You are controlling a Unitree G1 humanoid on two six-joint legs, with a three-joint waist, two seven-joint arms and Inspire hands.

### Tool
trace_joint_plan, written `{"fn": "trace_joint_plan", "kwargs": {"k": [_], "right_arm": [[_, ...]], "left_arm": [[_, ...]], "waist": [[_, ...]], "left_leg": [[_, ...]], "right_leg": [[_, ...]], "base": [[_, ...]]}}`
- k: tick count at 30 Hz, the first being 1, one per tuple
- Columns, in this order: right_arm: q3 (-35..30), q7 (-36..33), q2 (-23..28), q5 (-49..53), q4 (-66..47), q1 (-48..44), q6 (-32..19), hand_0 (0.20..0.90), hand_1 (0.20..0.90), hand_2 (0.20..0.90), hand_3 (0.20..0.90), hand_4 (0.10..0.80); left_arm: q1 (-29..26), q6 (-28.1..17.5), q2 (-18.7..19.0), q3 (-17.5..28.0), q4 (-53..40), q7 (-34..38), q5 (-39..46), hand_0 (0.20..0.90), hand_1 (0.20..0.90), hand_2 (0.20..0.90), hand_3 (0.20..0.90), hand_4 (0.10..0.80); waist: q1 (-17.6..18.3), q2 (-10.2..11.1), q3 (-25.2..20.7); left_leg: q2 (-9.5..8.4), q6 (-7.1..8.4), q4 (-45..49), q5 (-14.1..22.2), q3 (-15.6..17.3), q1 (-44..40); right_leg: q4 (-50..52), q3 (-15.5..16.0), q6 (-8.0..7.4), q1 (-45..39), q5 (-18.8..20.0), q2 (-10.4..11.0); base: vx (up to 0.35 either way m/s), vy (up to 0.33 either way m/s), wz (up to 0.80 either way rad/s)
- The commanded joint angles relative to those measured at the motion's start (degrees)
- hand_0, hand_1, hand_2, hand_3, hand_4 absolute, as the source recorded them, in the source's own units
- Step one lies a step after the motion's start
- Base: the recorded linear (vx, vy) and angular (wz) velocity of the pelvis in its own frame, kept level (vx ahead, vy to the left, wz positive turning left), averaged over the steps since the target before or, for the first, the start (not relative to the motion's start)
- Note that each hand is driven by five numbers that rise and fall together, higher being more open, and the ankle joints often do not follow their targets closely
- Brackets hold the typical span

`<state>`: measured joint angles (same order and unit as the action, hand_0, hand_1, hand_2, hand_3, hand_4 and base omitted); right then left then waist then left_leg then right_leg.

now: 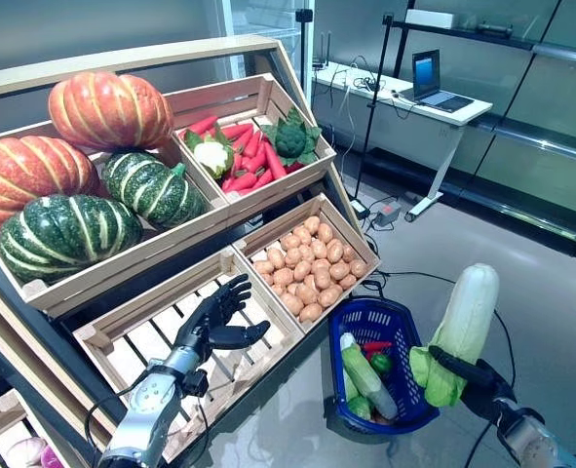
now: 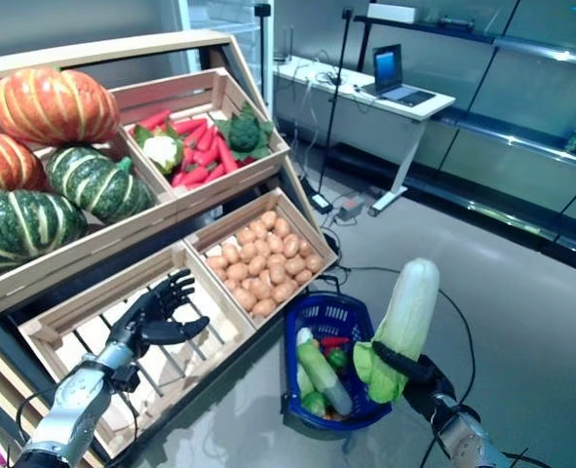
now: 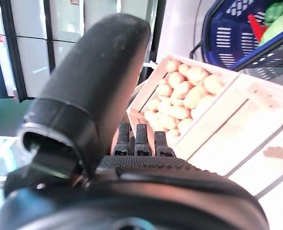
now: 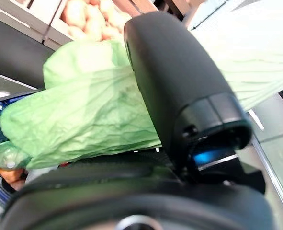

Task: Put vegetables into the basket

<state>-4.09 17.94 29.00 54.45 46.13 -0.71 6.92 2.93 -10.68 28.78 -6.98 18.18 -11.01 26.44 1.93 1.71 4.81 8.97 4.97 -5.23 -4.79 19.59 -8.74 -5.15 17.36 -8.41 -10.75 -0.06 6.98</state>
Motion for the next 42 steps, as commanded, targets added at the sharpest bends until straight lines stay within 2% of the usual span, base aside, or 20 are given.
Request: {"fn": "trace_joint_plan", "kwargs": {"k": [1, 3, 5, 11, 14, 16, 18, 22, 25, 35, 36, 42], "right_arm": [[-4.14, 0.64, 4.75, -0.32, 2.01, -11.83, -6.95, 0.300, 0.300, 0.300, 0.300, 0.400], [-3.52, 0.00, 4.97, -1.09, 3.00, -12.53, -6.77, 0.300, 0.300, 0.300, 0.300, 0.400], [-2.12, -0.65, 5.35, -1.09, 4.91, -15.04, -7.42, 0.300, 0.300, 0.300, 0.300, 0.400], [2.00, -2.85, 8.49, -0.09, 9.72, -27.23, -8.23, 0.300, 0.300, 0.300, 0.300, 0.400], [3.70, -3.93, 9.93, 0.37, 12.92, -32.97, -8.69, 0.300, 0.300, 0.300, 0.300, 0.400], [4.88, -4.18, 10.21, -0.73, 14.98, -35.42, -9.20, 0.300, 0.300, 0.300, 0.300, 0.400], [5.55, -4.13, 10.36, -1.02, 15.75, -36.48, -9.16, 0.300, 0.300, 0.300, 0.300, 0.400], [7.26, -4.87, 11.57, -1.84, 18.53, -40.13, -9.16, 0.300, 0.300, 0.300, 0.300, 0.400], [7.43, -6.41, 12.30, -0.72, 20.61, -43.25, -8.04, 0.300, 0.300, 0.300, 0.300, 0.400], [10.30, -9.53, 14.98, -2.61, 21.83, -51.86, -6.96, 0.300, 0.300, 0.300, 0.300, 0.400], [10.57, -11.10, 15.66, -1.96, 22.04, -53.20, -6.25, 0.900, 0.900, 0.900, 0.900, 0.800], [10.08, -12.34, 16.20, -0.06, 22.62, -54.10, -7.61, 0.900, 0.900, 0.900, 0.900, 0.800]], "left_arm": [[-5.29, -3.30, 1.39, 1.10, -1.45, 0.08, -0.24, 0.900, 0.900, 0.900, 0.900, 0.800], [-4.98, -2.93, 1.36, 0.45, -1.47, 0.32, -0.21, 0.900, 0.900, 0.900, 0.900, 0.800], [-6.42, -3.99, 1.69, -1.45, -1.12, 1.13, 0.78, 0.900, 0.900, 0.900, 0.900, 0.800], [-16.40, -8.17, 3.95, -6.22, -0.35, 4.57, 4.50, 0.900, 0.900, 0.900, 0.900, 0.800], [-19.94, -11.20, 4.09, -8.90, -2.07, 8.16, 5.22, 0.900, 0.900, 0.900, 0.900, 0.800], [-21.82, -12.30, 3.83, -10.02, -2.49, 10.99, 5.18, 0.900, 0.900, 0.900, 0.900, 0.800], [-22.64, -12.44, 3.61, -10.36, -2.58, 11.78, 5.47, 0.900, 0.900, 0.900, 0.900, 0.800], [-24.67, -12.63, 3.55, -11.25, -1.79, 13.26, 7.81, 0.900, 0.900, 0.900, 0.900, 0.800], [-26.18, -12.28, 3.46, -12.70, -0.55, 13.58, 8.80, 0.900, 0.900, 0.900, 0.900, 0.800], [-28.99, -13.75, 3.88, -15.72, -0.75, 14.85, 10.61, 0.900, 0.900, 0.900, 0.900, 0.800], [-29.70, -14.22, 4.02, -15.82, -1.27, 15.49, 10.69, 0.900, 0.900, 0.900, 0.900, 0.800], [-30.52, -14.48, 4.42, -16.31, -2.33, 15.60, 10.43, 0.900, 0.900, 0.900, 0.900, 0.800]], "waist": [[-2.11, -0.32, 1.44], [-2.46, -0.47, 1.57], [-3.03, -0.72, 3.52], [-3.54, -2.11, 13.03], [-3.55, -3.28, 17.29], [-3.60, -3.54, 18.59], [-3.81, -3.59, 19.19], [-4.45, -4.09, 21.27], [-4.57, -4.59, 22.20], [-4.38, -6.45, 24.14], [-4.33, -6.68, 24.49], [-4.01, -6.93, 24.16]], "left_leg": [[0.71, -0.07, 0.23, 5.98, 0.82, -3.73], [0.64, -0.08, 0.36, 5.85, 0.61, -3.52], [1.14, -0.13, 3.94, 6.39, -0.36, -0.10], [3.06, 0.52, 20.32, 9.96, -4.29, 15.28], [4.14, -0.24, 30.56, 13.06, -4.89, 23.66], [4.72, -1.21, 35.77, 15.58, -5.69, 27.35], [4.60, -1.46, 38.94, 17.00, -6.78, 29.51], [4.11, -3.03, 48.18, 21.45, -9.53, 36.05], [3.71, -3.78, 52.61, 23.52, -10.14, 39.49], [2.70, -5.12, 66.09, 29.50, -11.95, 50.21], [2.42, -5.24, 69.41, 30.77, -12.11, 52.76], [2.18, -5.20, 73.45, 32.45, -12.65, 55.39]], "right_leg": [[0.20, 1.68, 3.07, -0.33, 0.84, -0.80], [0.73, 1.84, 3.25, -0.15, 0.50, -0.86], [5.50, 2.17, 3.94, 3.18, -1.24, -0.03], [18.35, 2.38, 5.25, 15.53, -4.96, 3.31], [30.03, 1.94, 6.34, 24.44, -7.90, 6.52], [35.57, 1.47, 6.88, 28.09, -9.98, 7.86], [38.57, 1.08, 7.10, 29.89, -10.97, 8.56], [48.27, -0.20, 7.59, 36.12, -14.29, 10.96], [54.18, -1.21, 7.46, 40.41, -16.23, 12.62], [67.01, -4.61, 8.03, 52.54, -20.88, 14.85], [70.18, -5.18, 8.13, 55.38, -22.02, 15.04], [74.12, -5.79, 7.96, 58.26, -23.50, 15.29]], "base": [[0.120, -0.018, 0.00], [0.093, -0.021, 0.00], [-0.043, -0.038, 0.01], [-0.282, -0.026, 0.05], [-0.260, 0.040, 0.06], [-0.144, 0.007, 0.12], [-0.095, -0.006, 0.21], [-0.126, -0.008, 0.19], [-0.101, -0.001, 0.14], [-0.106, 0.011, 0.09], [-0.108, -0.013, 0.09], [-0.075, 0.012, 0.09]]}}
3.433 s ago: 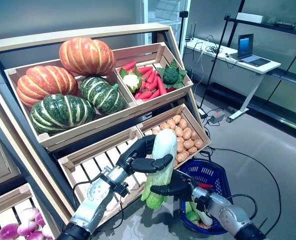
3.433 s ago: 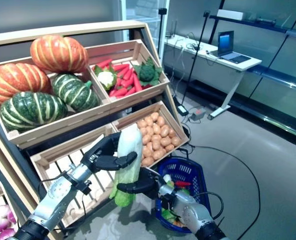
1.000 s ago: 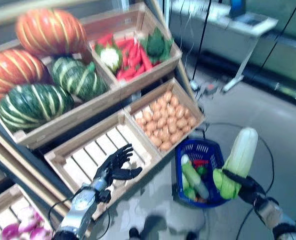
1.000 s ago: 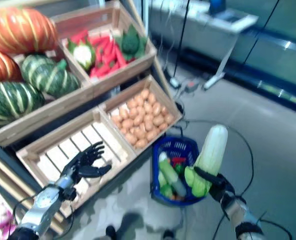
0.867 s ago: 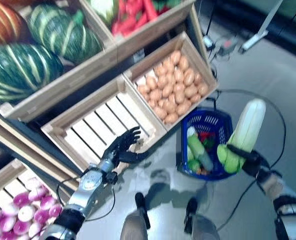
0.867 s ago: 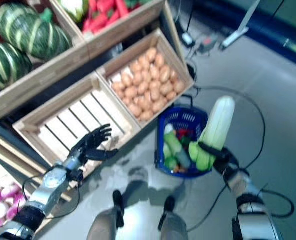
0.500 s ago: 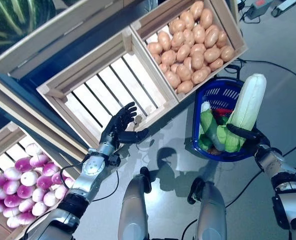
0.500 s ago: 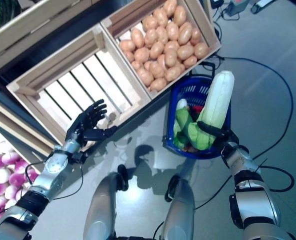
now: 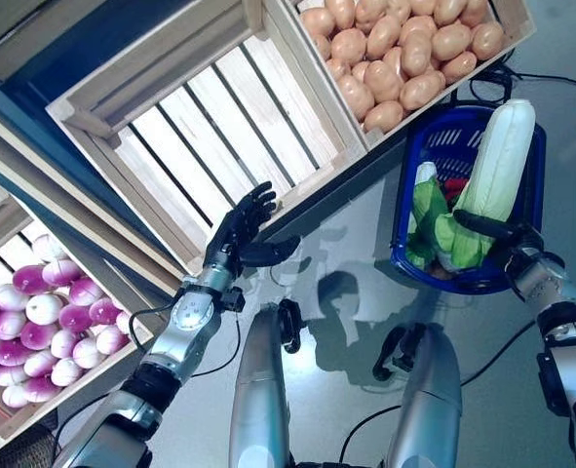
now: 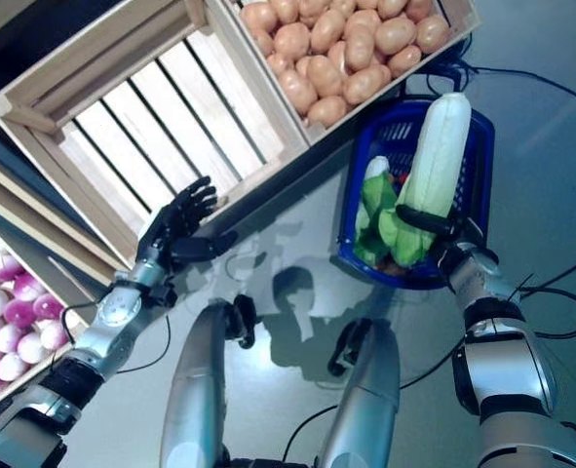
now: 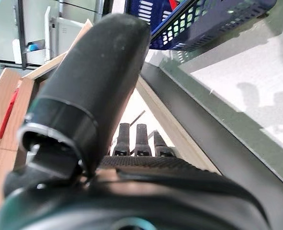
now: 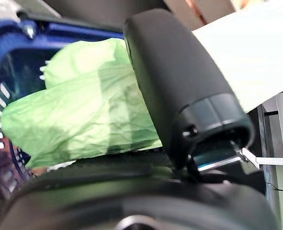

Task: Put vegetables into the basket

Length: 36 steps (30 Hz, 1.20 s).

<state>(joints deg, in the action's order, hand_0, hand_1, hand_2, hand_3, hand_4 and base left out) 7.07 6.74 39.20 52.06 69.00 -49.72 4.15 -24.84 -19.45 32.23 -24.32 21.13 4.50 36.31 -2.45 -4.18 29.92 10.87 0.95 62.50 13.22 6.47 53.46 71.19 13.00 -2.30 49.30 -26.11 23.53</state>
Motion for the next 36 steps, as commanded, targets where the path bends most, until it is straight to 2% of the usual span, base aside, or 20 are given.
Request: {"fn": "trace_joint_plan", "kwargs": {"k": [1, 7, 12, 16, 20, 24, 26, 30, 32, 36], "right_arm": [[-1.25, -1.21, 5.95, 2.46, -0.28, -5.04, -5.10, 0.900, 0.900, 0.900, 0.900, 0.800], [-2.71, -0.30, 6.35, 5.37, 0.14, -2.37, -4.64, 0.900, 0.900, 0.900, 0.900, 0.800], [-5.08, 2.08, 6.57, 6.23, 0.21, 0.51, -4.88, 0.900, 0.900, 0.900, 0.900, 0.800], [-4.98, 3.06, 6.53, 5.92, 0.02, 1.19, -4.57, 0.900, 0.900, 0.900, 0.900, 0.800], [-4.62, 3.58, 4.63, 4.78, -0.75, 3.90, -5.22, 0.900, 0.900, 0.900, 0.900, 0.800], [-5.03, 6.19, 1.47, 5.97, -2.41, 9.09, -6.01, 0.900, 0.900, 0.900, 0.900, 0.800], [-7.32, 8.79, -2.69, 12.08, -5.85, 15.34, -6.26, 0.900, 0.900, 0.900, 0.900, 0.800], [-9.02, 9.92, -8.37, 12.67, -10.96, 21.21, -8.02, 0.900, 0.900, 0.900, 0.900, 0.800], [-8.92, 9.50, -11.44, 13.06, -15.63, 24.60, -9.09, 0.900, 0.900, 0.900, 0.900, 0.800], [-8.19, 9.23, -15.41, 12.74, -22.18, 31.41, -10.08, 0.900, 0.900, 0.900, 0.900, 0.800]], "left_arm": [[-2.79, -5.51, 1.15, 1.05, -5.29, -0.33, 0.68, 0.900, 0.900, 0.900, 0.900, 0.800], [-1.73, -5.72, 1.97, 1.18, -4.70, -1.85, 2.31, 0.900, 0.900, 0.900, 0.900, 0.800], [-0.71, -6.01, 2.73, 1.30, -4.45, -2.92, 3.18, 0.900, 0.900, 0.900, 0.900, 0.800], [-1.13, -5.16, 3.25, 1.56, -4.08, -3.70, 3.85, 0.900, 0.900, 0.900, 0.900, 0.800], [-0.20, -4.74, 2.96, 2.14, -4.04, -4.04, 3.75, 0.900, 0.900, 0.900, 0.900, 0.800], [1.81, -3.70, 2.30, 3.31, -2.68, -5.32, 1.79, 0.900, 0.900, 0.900, 0.900, 0.800], [4.59, -1.86, 1.86, 4.73, -3.15, -7.08, 0.60, 0.900, 0.900, 0.900, 0.900, 0.800], [8.61, 1.41, 0.02, 6.76, -4.25, -8.11, -1.09, 0.900, 0.900, 0.900, 0.900, 0.800], [10.86, 3.81, -2.03, 7.27, -4.26, -7.27, -4.12, 0.900, 0.900, 0.900, 0.900, 0.800], [15.84, 5.13, -3.84, 7.55, -4.86, -8.65, -6.87, 0.900, 0.900, 0.900, 0.900, 0.800]], "waist": [[0.34, -0.99, -1.08], [0.36, -0.62, -1.88], [0.35, -0.05, -3.18], [0.37, 0.50, -3.96], [0.23, 1.58, -5.79], [-0.21, 2.75, -7.64], [-0.35, 3.61, -10.10], [-0.44, 4.19, -13.97], [-0.01, 4.68, -16.52], [0.39, 4.98, -19.63]], "left_leg": [[0.42, -1.16, 6.14, 14.64, 0.46, -6.76], [0.99, -1.04, 5.65, 14.85, 0.58, -8.49], [1.81, -0.59, 0.92, 13.39, 1.55, -12.85], [2.42, -0.38, -3.32, 11.62, 2.45, -15.60], [3.08, 0.03, -11.88, 7.82, 3.89, -21.00], [2.61, 0.08, -21.38, 3.33, 4.78, -27.81], [2.33, 0.91, -29.94, -0.42, 6.77, -34.63], [0.73, 1.76, -40.93, -4.83, 9.10, -43.26], [-0.07, 2.18, -47.57, -7.19, 10.28, -47.96], [-0.88, 2.53, -54.91, -10.19, 11.00, -53.13]], "right_leg": [[-1.84, -1.42, 1.79, -1.69, 2.41, -1.21], [-2.28, -1.24, 1.24, -3.00, 2.50, -1.05], [-6.74, -0.78, 0.14, -7.12, 4.34, -1.21], [-9.72, -0.07, -0.18, -9.50, 5.82, -1.27], [-16.76, 1.30, -0.65, -14.87, 8.83, -2.07], [-25.61, 3.78, -0.80, -22.07, 12.23, -3.14], [-35.53, 6.16, -1.11, -29.56, 15.22, -5.22], [-49.17, 7.97, -1.73, -39.13, 19.24, -8.86], [-56.63, 8.10, -2.08, -44.27, 21.23, -11.24], [-64.15, 7.83, -2.71, -49.42, 23.99, -13.16]], "base": [[-0.036, 0.024, 0.01], [-0.006, 0.003, 0.00], [0.048, -0.007, -0.02], [0.027, -0.008, -0.01], [0.047, -0.001, -0.03], [0.111, -0.010, -0.08], [0.237, -0.038, -0.14], [0.210, -0.007, -0.19], [0.206, 0.010, -0.12], [0.185, 0.026, -0.08]]}}
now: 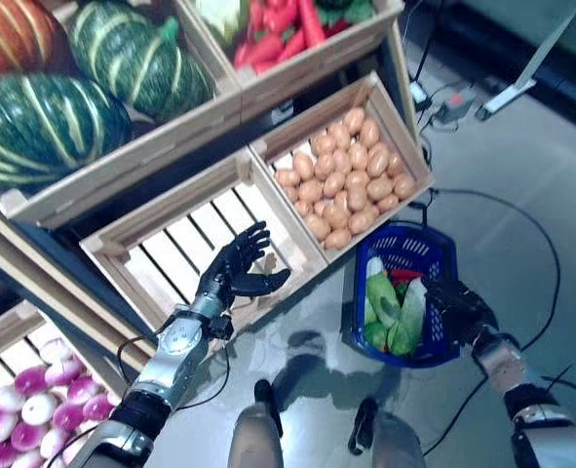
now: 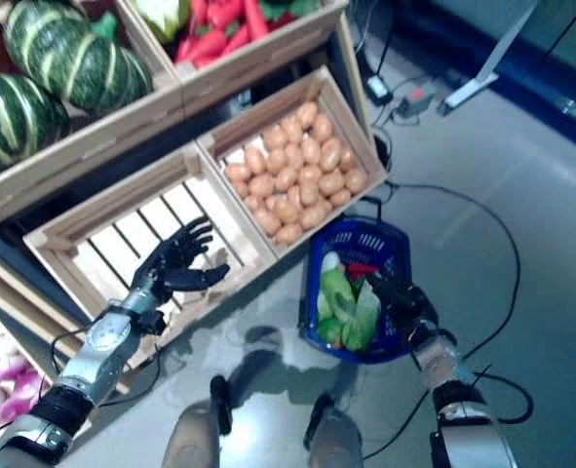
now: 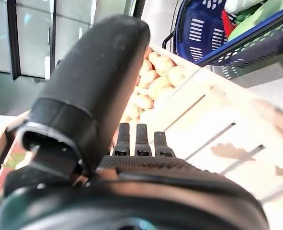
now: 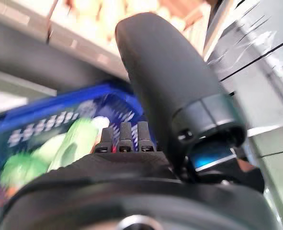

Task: Put vegetables into the basket

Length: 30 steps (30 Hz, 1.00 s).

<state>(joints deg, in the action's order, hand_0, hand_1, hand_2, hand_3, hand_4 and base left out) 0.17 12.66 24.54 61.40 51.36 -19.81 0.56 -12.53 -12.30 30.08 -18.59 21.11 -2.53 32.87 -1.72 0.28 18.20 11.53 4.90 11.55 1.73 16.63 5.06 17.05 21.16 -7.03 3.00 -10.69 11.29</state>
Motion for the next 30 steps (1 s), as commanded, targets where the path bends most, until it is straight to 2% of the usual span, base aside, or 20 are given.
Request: {"fn": "trace_joint_plan", "kwargs": {"k": [1, 6, 10, 15, 17, 21, 24, 27, 30], "right_arm": [[0.15, 3.10, -3.81, 3.52, -8.92, 5.21, -7.60, 0.900, 0.900, 0.900, 0.900, 0.800], [4.00, 3.22, -10.51, 3.09, -15.96, 11.38, -9.22, 0.900, 0.900, 0.900, 0.900, 0.800], [7.92, 1.46, -14.30, 0.44, -20.48, 14.71, -10.27, 0.900, 0.900, 0.900, 0.900, 0.800], [11.11, 2.45, -16.12, -1.39, -21.92, 17.78, -9.03, 0.900, 0.900, 0.900, 0.900, 0.800], [11.84, 2.43, -16.50, -1.70, -21.60, 18.40, -8.00, 0.900, 0.900, 0.900, 0.900, 0.800], [15.77, 3.28, -17.81, -9.22, -15.94, 19.20, -4.83, 0.900, 0.900, 0.900, 0.900, 0.800], [17.22, 3.37, -18.52, -8.38, -11.20, 19.31, -4.80, 0.900, 0.900, 0.900, 0.900, 0.800], [17.87, 2.26, -19.58, -7.43, -7.63, 19.35, -4.26, 0.900, 0.900, 0.900, 0.900, 0.800], [18.12, 1.28, -20.49, -6.32, -5.70, 19.35, -3.34, 0.900, 0.900, 0.900, 0.900, 0.800]], "left_arm": [[6.16, -1.81, -2.61, 1.92, -5.46, -2.12, -4.96, 0.900, 0.900, 0.900, 0.900, 0.800], [10.78, -1.79, -4.70, 2.21, -4.28, -3.28, -5.86, 0.900, 0.900, 0.900, 0.900, 0.800], [13.38, -2.02, -6.58, 1.70, -2.20, -2.60, -7.27, 0.900, 0.900, 0.900, 0.900, 0.800], [16.52, -1.64, -9.86, 0.60, 4.38, -2.78, -9.85, 0.900, 0.900, 0.900, 0.900, 0.800], [16.81, -1.23, -10.78, 0.19, 6.82, -2.63, -10.49, 0.900, 0.900, 0.900, 0.900, 0.800], [16.02, -1.63, -15.23, -0.51, 20.26, -1.61, -13.17, 0.900, 0.900, 0.900, 0.900, 0.800], [14.55, -1.74, -17.21, -0.29, 28.19, -1.93, -14.31, 0.900, 0.900, 0.900, 0.900, 0.800], [13.02, -1.92, -18.81, -0.17, 32.54, -3.07, -11.98, 0.900, 0.900, 0.900, 0.900, 0.800], [12.18, -3.09, -19.45, -1.19, 33.76, -3.85, -13.72, 0.900, 0.900, 0.900, 0.900, 0.800]], "waist": [[-0.11, 0.54, -9.21], [0.61, 0.38, -11.46], [1.21, 0.29, -12.44], [1.73, 0.23, -13.25], [1.95, 0.20, -13.27], [2.63, -0.01, -13.15], [2.75, -0.08, -13.15], [2.82, -0.30, -13.10], [2.84, -0.60, -13.03]], "left_leg": [[-1.87, -1.39, -7.57, 0.09, 1.45, -7.14], [-2.74, -0.88, -15.78, -2.90, 2.13, -12.26], [-3.00, -0.71, -16.55, -2.60, 1.64, -12.64], [-3.34, -0.81, -16.55, -2.34, 2.05, -12.90], [-3.42, -0.88, -16.55, -2.30, 2.16, -13.03], [-3.87, -1.21, -16.55, -1.96, 2.29, -13.63], [-4.12, -1.31, -16.55, -1.92, 2.18, -13.78], [-4.33, -1.37, -16.55, -1.84, 1.81, -13.89], [-4.61, -1.45, -16.55, -1.70, 1.44, -13.99]], "right_leg": [[-13.19, -0.48, 1.71, -5.20, 9.87, -1.49], [-19.47, -0.67, 1.04, -9.36, 12.56, -2.67], [-22.05, -0.99, 1.03, -10.48, 13.58, -3.43], [-22.05, -1.14, 0.86, -10.43, 13.55, -3.50], [-22.05, -1.19, 0.82, -10.53, 13.52, -3.49], [-22.05, -1.18, 0.79, -10.96, 13.17, -3.40], [-22.05, -1.25, 0.79, -11.26, 12.93, -3.37], [-22.05, -1.15, 0.78, -11.60, 12.74, -3.20], [-22.05, -1.18, 0.77, -11.85, 12.62, -3.08]], "base": [[0.179, 0.040, -0.14], [0.083, 0.029, -0.07], [0.018, 0.016, -0.04], [0.003, 0.022, -0.03], [0.002, 0.015, -0.02], [-0.013, 0.040, -0.03], [-0.016, 0.031, 0.02], [-0.005, 0.010, 0.00], [-0.006, 0.011, 0.01]]}}
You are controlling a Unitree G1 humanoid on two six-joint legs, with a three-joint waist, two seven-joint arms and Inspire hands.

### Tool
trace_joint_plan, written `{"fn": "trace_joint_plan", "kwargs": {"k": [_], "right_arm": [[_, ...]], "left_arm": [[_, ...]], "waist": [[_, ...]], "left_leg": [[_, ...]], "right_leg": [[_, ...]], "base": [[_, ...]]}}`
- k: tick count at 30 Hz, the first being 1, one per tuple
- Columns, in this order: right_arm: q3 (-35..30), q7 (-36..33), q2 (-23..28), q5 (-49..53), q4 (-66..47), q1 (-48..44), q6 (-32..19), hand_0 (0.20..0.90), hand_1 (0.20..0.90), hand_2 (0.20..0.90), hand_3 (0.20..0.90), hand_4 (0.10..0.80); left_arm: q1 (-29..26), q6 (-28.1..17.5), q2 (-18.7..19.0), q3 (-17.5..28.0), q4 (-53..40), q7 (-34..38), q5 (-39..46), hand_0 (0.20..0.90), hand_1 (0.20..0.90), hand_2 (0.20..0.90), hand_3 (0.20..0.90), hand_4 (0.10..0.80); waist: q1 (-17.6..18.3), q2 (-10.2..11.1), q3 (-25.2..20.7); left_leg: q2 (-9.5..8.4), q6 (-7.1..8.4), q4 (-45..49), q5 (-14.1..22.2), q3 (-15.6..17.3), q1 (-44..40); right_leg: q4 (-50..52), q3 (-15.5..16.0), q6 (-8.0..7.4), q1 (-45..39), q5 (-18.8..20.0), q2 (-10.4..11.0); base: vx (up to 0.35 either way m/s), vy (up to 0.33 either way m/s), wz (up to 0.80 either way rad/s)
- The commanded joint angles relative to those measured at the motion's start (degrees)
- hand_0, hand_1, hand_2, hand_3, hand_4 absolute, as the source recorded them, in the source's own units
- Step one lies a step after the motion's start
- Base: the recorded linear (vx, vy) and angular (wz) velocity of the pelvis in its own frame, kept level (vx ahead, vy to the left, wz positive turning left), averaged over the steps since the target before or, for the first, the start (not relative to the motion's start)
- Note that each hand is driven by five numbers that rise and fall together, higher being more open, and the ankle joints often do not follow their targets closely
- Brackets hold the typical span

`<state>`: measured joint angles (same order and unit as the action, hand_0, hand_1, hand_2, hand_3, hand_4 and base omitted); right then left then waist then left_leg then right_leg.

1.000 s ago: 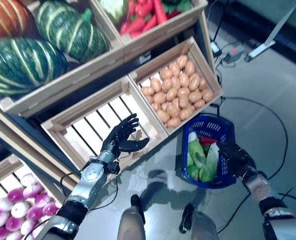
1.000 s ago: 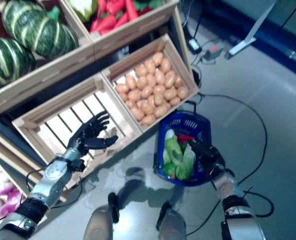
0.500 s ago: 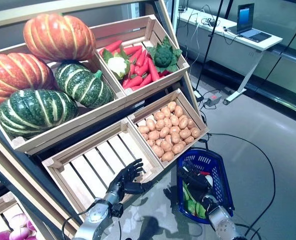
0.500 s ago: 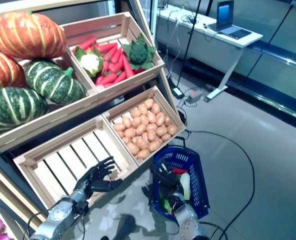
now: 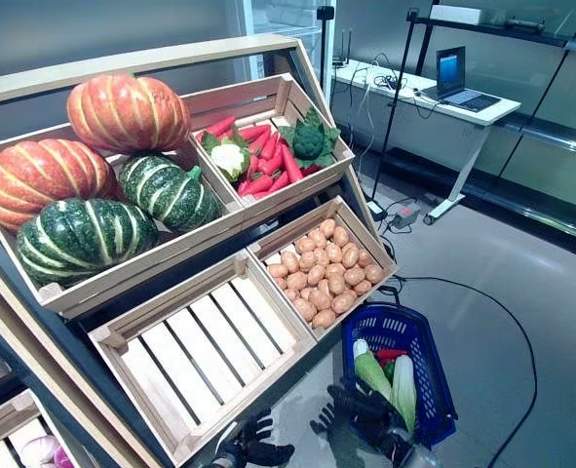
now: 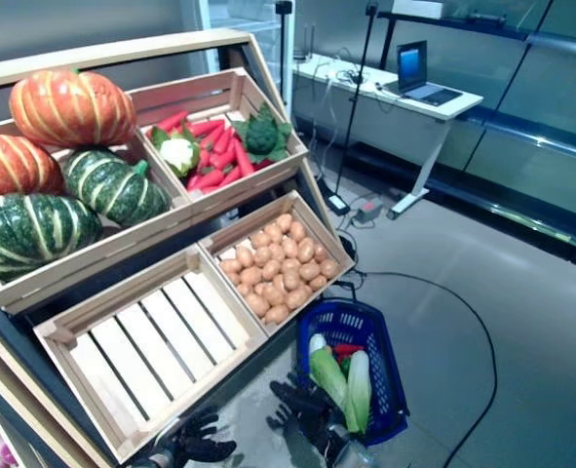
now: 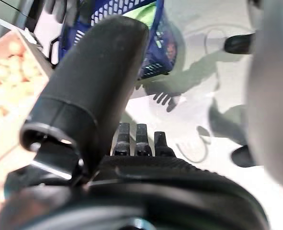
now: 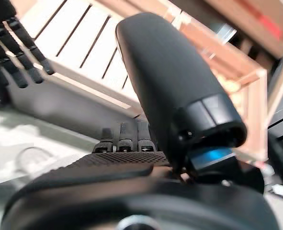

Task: Put vegetables into the basket

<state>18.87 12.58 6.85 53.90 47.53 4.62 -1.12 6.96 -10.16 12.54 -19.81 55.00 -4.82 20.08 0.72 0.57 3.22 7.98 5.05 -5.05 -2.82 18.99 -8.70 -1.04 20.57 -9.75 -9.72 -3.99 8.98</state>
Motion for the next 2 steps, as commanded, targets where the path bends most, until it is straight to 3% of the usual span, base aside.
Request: {"fn": "trace_joint_plan", "kwargs": {"k": [1, 2], "right_arm": [[-0.43, 1.31, -2.88, 1.27, -0.97, -5.48, -2.37, 0.900, 0.900, 0.900, 0.900, 0.800], [-0.20, 1.08, -2.89, 1.35, -0.43, -5.89, -2.77, 0.900, 0.900, 0.900, 0.900, 0.800]], "left_arm": [[-7.79, -5.41, -1.87, -0.79, 0.14, -1.80, -1.62, 0.900, 0.900, 0.900, 0.900, 0.800], [-8.33, -5.79, -1.75, -1.37, 0.42, -1.95, -2.24, 0.900, 0.900, 0.900, 0.900, 0.800]], "waist": [[0.37, -0.96, 1.99], [0.36, -1.00, 2.02]], "left_leg": [[-1.11, -1.56, 0.05, 2.80, -1.05, -0.30], [-1.15, -1.56, 0.05, 2.78, -1.15, -0.37]], "right_leg": [[-3.96, -0.57, 3.44, 0.75, 5.94, -0.75], [-3.96, -0.62, 3.39, 0.67, 5.99, -0.75]], "base": [[0.000, 0.000, 0.00], [0.000, 0.000, 0.00]]}}
